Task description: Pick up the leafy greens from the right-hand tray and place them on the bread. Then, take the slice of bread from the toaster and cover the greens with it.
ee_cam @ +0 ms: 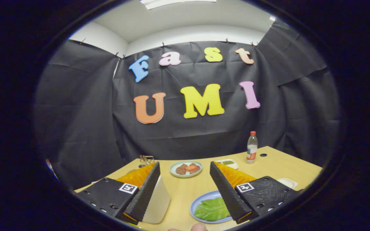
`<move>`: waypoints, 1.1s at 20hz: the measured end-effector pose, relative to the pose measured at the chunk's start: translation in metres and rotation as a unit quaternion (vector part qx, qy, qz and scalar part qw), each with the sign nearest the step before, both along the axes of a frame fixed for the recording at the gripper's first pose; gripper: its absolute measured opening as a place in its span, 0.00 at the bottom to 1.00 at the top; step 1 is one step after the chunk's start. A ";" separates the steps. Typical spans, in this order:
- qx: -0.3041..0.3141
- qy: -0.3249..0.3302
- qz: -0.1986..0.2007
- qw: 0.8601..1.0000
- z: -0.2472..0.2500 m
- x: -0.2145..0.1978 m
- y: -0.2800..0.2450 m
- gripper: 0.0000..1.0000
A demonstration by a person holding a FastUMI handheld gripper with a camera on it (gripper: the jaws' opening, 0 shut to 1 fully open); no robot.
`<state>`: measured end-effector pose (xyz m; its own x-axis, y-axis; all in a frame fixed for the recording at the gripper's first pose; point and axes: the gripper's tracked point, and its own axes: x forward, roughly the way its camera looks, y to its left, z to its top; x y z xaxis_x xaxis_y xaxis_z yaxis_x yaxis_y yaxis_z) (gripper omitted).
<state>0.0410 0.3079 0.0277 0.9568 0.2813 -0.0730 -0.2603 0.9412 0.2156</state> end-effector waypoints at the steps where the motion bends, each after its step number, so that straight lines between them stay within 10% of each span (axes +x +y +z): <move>1: -0.002 -0.001 0.012 1.000 0.001 -0.004 0.019 0.95; 14: -0.088 0.074 0.026 0.993 -0.068 0.024 0.131 0.93; 22: -0.092 0.136 0.010 0.986 -0.092 0.038 0.129 0.35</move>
<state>0.0795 0.4374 -0.0639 0.8894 0.2577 -0.3775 -0.2350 0.9662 0.1059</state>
